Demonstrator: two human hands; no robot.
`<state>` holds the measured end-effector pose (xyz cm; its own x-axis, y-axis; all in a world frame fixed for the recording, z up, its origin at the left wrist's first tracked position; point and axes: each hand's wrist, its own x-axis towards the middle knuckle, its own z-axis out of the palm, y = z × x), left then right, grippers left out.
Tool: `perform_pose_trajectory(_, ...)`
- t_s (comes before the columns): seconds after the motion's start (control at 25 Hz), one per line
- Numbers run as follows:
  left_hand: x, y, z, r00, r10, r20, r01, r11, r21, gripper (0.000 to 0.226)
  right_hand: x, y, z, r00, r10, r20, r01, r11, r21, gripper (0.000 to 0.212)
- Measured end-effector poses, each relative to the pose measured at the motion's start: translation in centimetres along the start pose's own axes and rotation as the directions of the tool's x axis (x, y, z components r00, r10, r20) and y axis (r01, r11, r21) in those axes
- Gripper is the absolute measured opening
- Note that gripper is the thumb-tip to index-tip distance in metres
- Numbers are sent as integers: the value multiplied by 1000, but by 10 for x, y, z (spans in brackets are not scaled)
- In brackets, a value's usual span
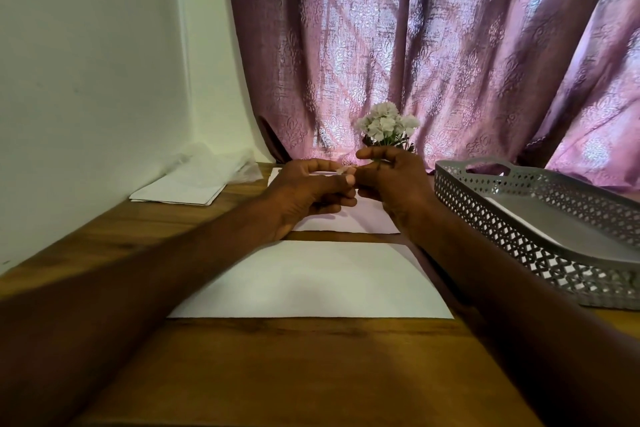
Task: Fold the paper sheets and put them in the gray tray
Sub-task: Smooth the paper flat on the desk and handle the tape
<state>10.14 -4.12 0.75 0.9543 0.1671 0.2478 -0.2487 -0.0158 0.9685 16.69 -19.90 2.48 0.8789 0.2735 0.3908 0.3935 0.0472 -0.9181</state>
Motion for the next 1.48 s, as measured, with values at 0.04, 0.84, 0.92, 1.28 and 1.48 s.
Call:
perform_pose_trajectory(0.04, 0, 0, 0, 1000, -2, -4, 2, 1000, 7, 30, 0, 0, -1, 1000, 12, 2, -12, 1000, 18, 28)
perform_pose_trajectory(0.84, -1, 17, -21, 972, -8, -233, 44, 988, 147, 39, -6, -17, -12, 987, 113, -111, -99, 988, 121, 46)
perform_pose_trajectory(0.92, -1, 15, -13, 990, 4, -143, 26, 977, 212, 42, -6, -14, -6, 990, 116, -75, -108, 990, 95, 47)
perform_pose_trajectory(1.28, 3, 9, -7, 990, 48, -131, -19, 976, 217, 12, -2, -7, 2, 993, 46, -112, -51, 998, -39, 44)
perform_pose_trajectory(1.48, 4, 10, -22, 979, 25, -201, -5, 995, 98, 20, 1, -8, -15, 992, 104, -69, -103, 994, 23, 32)
